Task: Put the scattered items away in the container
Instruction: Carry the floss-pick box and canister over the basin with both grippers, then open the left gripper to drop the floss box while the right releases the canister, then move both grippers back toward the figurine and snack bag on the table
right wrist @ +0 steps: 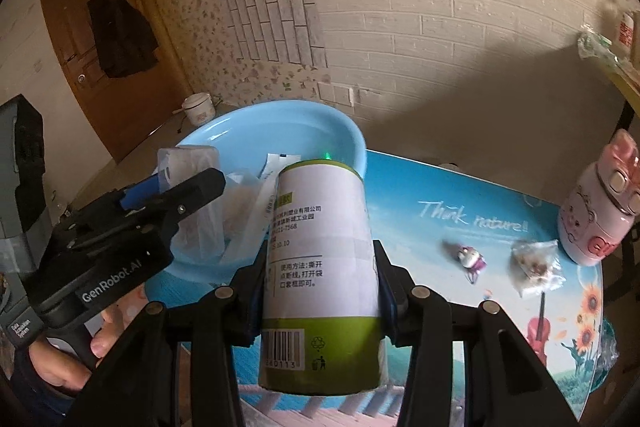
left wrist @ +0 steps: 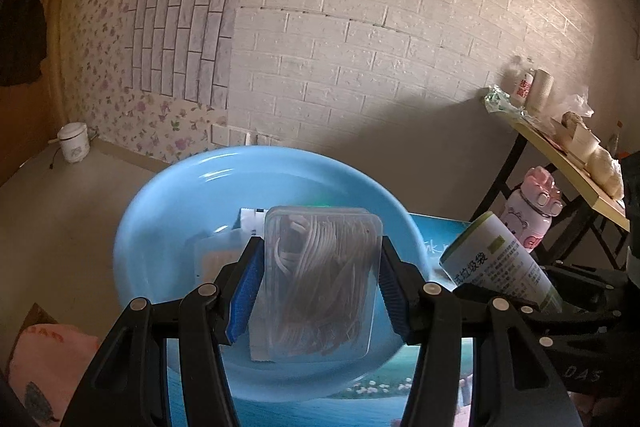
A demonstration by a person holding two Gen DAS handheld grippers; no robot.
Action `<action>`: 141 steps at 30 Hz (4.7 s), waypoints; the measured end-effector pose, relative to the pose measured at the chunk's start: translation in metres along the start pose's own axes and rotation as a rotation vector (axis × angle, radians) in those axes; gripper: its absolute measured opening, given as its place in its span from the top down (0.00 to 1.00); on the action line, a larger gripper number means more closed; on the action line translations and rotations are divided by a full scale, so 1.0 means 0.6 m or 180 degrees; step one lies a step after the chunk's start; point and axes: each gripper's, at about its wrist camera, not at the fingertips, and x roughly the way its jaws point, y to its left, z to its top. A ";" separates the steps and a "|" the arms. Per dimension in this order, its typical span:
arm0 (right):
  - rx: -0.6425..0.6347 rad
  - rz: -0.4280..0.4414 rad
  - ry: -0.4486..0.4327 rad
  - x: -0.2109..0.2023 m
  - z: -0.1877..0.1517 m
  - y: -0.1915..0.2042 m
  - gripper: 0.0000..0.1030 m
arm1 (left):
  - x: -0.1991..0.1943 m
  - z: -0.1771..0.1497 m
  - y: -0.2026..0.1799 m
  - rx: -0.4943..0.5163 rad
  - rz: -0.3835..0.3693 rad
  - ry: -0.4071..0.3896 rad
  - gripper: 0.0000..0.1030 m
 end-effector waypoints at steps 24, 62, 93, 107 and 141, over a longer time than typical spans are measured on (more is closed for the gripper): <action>-0.0290 0.0053 0.0075 0.104 0.055 0.045 0.55 | 0.053 0.001 0.063 -0.0064 0.0133 0.0138 0.49; -0.0376 0.0254 0.0181 0.146 0.070 0.077 0.55 | 0.024 0.041 0.102 -0.0224 0.0280 -0.0057 0.31; -0.0258 0.0321 0.0073 0.114 0.044 0.067 0.35 | 0.001 0.025 0.084 -0.0250 0.0274 -0.0018 0.29; -0.0029 0.0162 -0.0007 0.062 0.024 -0.003 0.35 | -0.005 0.022 0.023 -0.0148 0.0235 0.0028 0.28; 0.0972 -0.0465 -0.0046 -0.049 -0.135 -0.298 0.35 | 0.050 -0.067 -0.250 0.0515 -0.0194 0.0552 0.05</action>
